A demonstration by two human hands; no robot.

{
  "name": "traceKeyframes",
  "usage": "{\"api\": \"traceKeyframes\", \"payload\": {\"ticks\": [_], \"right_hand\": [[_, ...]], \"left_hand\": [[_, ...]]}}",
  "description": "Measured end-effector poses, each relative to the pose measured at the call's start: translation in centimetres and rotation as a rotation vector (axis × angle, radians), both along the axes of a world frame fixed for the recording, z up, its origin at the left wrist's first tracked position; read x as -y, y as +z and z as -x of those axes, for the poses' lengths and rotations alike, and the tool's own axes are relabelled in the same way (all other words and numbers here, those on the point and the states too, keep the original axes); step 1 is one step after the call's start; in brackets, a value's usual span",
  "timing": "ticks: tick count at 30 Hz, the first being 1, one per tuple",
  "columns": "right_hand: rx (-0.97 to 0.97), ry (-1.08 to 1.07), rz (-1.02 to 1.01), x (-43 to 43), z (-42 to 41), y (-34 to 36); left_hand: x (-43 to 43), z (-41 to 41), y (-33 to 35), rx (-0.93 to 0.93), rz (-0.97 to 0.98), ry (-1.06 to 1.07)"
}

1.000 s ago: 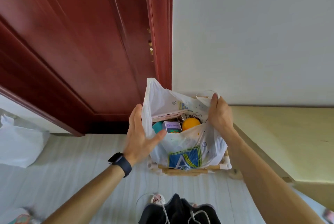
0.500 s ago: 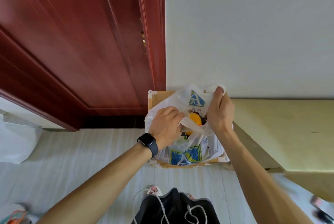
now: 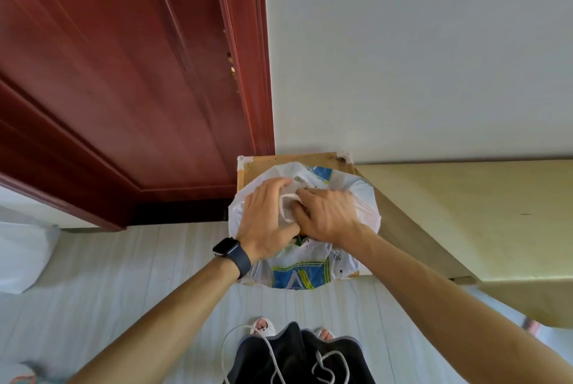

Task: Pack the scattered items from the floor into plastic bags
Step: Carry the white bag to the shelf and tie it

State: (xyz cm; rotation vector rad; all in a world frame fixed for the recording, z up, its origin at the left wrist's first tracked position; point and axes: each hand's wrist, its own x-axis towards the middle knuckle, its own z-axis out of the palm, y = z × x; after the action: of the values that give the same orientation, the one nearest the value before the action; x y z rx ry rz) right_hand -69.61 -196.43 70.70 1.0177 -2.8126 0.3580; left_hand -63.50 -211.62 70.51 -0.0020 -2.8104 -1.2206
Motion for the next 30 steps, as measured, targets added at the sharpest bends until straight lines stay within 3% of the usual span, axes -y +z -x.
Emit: {"api": "traceKeyframes", "payload": {"ticks": [2, 6, 8, 10, 13, 17, 21, 24, 30], "right_hand": [[-0.032, 0.022, 0.008, -0.3, 0.1, 0.1], [-0.060, 0.077, 0.077, -1.1, -0.2, 0.6], [-0.043, 0.121, 0.111, -1.5, -0.2, 0.5], [0.033, 0.165, 0.182, -1.8, 0.3, 0.0], [0.087, 0.152, 0.250, -2.3, 0.6, -0.5], [-0.050, -0.145, 0.146, -3.1, 0.1, -0.4], [-0.049, -0.167, 0.017, -2.6, 0.6, -0.8], [-0.066, -0.215, 0.106, -2.2, 0.9, -1.1], [-0.035, 0.006, 0.270, -5.1, -3.1, -2.8]], "left_hand": [[-0.1, 0.2, 0.5, -0.010, -0.154, 0.028], [-0.8, 2.5, 0.6, 0.106, 0.340, 0.091], [-1.1, 3.4, 0.4, 0.163, 0.370, 0.129], [-1.2, 3.4, 0.1, 0.087, 0.237, 0.151], [-0.5, 2.7, -0.9, -0.104, 0.268, 0.035], [-0.9, 1.1, -1.1, -0.206, 0.268, -0.096], [-2.3, -2.4, -1.6, -0.139, 0.500, -0.151], [-2.3, -3.5, -2.8, -0.187, 0.667, -0.159], [-1.4, -2.6, -4.0, -0.460, 0.651, -0.096]]}}
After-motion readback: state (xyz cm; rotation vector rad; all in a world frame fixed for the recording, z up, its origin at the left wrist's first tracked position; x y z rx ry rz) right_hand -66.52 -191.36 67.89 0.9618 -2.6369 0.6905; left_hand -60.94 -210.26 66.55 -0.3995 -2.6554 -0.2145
